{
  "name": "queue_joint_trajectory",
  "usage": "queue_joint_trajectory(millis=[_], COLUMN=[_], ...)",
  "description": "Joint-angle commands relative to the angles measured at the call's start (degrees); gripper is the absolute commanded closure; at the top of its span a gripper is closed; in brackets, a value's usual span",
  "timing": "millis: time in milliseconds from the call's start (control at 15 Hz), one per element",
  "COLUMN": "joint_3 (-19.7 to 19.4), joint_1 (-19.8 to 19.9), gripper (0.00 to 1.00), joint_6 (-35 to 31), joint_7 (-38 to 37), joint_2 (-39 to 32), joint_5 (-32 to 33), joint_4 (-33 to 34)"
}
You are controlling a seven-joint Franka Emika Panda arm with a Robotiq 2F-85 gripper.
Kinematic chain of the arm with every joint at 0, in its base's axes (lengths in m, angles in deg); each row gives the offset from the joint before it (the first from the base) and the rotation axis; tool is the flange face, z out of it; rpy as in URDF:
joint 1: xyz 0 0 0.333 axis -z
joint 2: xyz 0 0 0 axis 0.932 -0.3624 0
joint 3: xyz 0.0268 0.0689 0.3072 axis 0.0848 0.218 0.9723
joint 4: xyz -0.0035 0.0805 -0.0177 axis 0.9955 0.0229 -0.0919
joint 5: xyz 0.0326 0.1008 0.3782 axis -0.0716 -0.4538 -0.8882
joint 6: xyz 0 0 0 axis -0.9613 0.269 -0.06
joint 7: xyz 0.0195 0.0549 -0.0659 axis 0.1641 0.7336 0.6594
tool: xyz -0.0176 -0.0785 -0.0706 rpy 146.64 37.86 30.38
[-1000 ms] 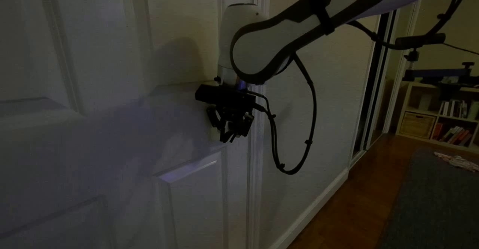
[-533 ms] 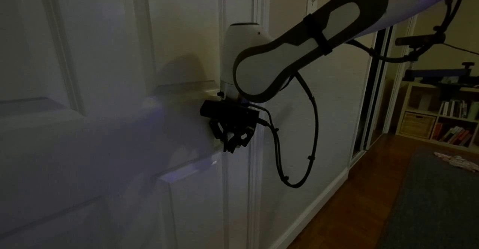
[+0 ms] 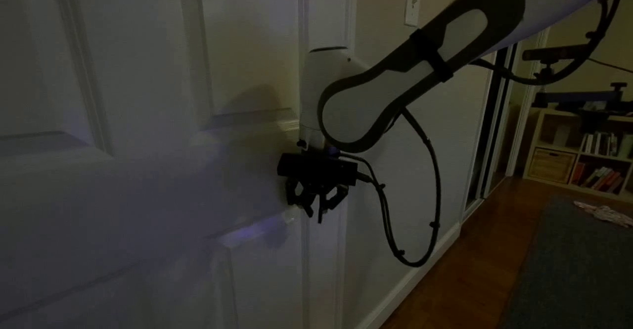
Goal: Open the door
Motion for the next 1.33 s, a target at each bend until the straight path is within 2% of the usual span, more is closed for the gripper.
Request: queue_joint_trajectory(millis=[0, 133, 333, 467, 733, 800, 867, 933, 1133, 1267], joint_3=[2.31, 3.97, 6.04, 7.44, 8.36, 8.35, 8.53, 8.37, 8.31, 8.48], joint_1=[-1.91, -3.45, -5.43, -6.14, -7.08, -7.06, -6.82, -6.77, -5.41, -3.76], gripper=[0.90, 0.90, 1.00, 0.94, 0.95, 0.69, 0.70, 0.66, 0.48, 0.35], joint_6=[4.11, 6.11, 6.77, 6.56, 8.29, 9.11, 9.48, 10.95, 12.15, 11.47], joint_7=[1.84, 1.90, 1.50, 1.31, -0.63, -1.36, -1.58, -2.33, -4.45, -3.64], joint_2=[7.33, 10.57, 16.17, 20.76, 28.59, 29.93, 31.15, 32.40, 36.79, 41.18], joint_5=[-1.87, -2.11, -2.28, -2.82, -2.06, -1.73, -1.76, -1.19, -1.68, -2.55], joint_4=[-13.06, -17.13, -21.98, -24.95, -28.09, -28.22, -28.53, -28.74, -31.77, -36.16])
